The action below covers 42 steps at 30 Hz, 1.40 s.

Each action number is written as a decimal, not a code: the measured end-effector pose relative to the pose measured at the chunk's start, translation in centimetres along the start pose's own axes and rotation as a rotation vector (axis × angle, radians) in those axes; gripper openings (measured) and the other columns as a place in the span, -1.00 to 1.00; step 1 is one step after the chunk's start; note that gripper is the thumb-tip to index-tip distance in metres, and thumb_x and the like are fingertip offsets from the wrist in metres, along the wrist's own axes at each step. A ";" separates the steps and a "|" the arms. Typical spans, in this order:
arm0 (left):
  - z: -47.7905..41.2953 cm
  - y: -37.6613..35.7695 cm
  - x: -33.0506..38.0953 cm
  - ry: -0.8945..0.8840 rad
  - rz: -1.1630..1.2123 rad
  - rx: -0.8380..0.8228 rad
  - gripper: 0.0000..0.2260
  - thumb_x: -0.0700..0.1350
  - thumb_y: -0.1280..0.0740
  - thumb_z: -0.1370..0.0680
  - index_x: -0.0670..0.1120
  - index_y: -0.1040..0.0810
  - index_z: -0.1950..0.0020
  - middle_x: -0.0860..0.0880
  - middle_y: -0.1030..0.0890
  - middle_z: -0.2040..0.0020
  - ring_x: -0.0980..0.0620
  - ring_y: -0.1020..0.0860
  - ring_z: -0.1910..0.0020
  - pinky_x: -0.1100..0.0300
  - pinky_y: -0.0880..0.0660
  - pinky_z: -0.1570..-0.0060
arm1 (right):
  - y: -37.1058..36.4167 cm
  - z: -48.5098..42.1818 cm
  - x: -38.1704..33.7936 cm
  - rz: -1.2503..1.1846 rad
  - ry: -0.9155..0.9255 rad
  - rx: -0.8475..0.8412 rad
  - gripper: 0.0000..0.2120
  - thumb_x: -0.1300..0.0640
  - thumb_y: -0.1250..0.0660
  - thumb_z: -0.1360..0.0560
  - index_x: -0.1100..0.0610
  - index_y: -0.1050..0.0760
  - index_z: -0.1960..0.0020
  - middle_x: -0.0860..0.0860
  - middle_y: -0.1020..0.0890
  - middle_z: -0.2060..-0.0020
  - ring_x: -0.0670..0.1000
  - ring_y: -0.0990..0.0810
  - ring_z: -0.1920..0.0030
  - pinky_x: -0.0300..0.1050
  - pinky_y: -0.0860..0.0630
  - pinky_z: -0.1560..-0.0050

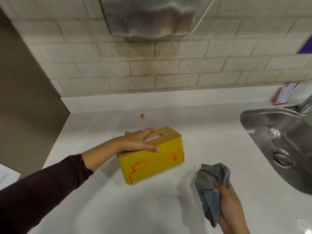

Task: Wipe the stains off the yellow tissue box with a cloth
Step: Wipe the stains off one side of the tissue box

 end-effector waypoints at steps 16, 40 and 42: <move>-0.4 -5.1 6.1 -0.126 0.413 -0.232 -0.59 0.36 -0.26 -0.33 0.48 -0.35 -0.17 0.09 -0.38 -0.40 0.11 -0.46 -0.17 0.21 -0.42 -0.11 | -0.6 2.0 -0.5 0.356 0.601 -0.104 -0.44 0.48 -0.04 -0.57 0.07 -0.15 -0.48 -0.02 -0.37 -0.34 -0.36 -0.44 -0.21 -0.52 -0.46 0.04; -0.6 -5.3 6.0 -0.229 0.559 -0.201 -0.36 0.29 -0.27 -0.31 0.14 -0.36 -0.36 0.22 -0.12 -0.51 0.06 -0.21 -0.46 -0.05 -0.20 -0.44 | -2.4 -2.4 1.0 0.775 0.983 -0.201 -0.50 0.18 -0.02 -0.57 0.12 -0.05 -0.50 -0.02 -0.12 -0.50 0.03 -0.09 -0.50 0.24 -0.11 -0.45; -0.6 -5.2 6.0 -0.227 0.562 -0.195 -0.37 0.28 -0.26 -0.32 0.12 -0.35 -0.37 0.21 -0.10 -0.51 0.04 -0.20 -0.46 -0.04 -0.22 -0.43 | -3.8 -2.0 1.0 0.697 0.924 -0.083 -0.53 0.14 0.00 -0.59 0.17 -0.12 -0.49 0.01 -0.19 -0.48 -0.04 -0.14 -0.49 0.23 -0.15 -0.45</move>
Point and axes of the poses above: each hand's wrist, its own z-axis away from the middle knuckle, its own y-axis out of the back of the hand, x = y × z, the point moved 2 cm from there along -z, towards the middle knuckle
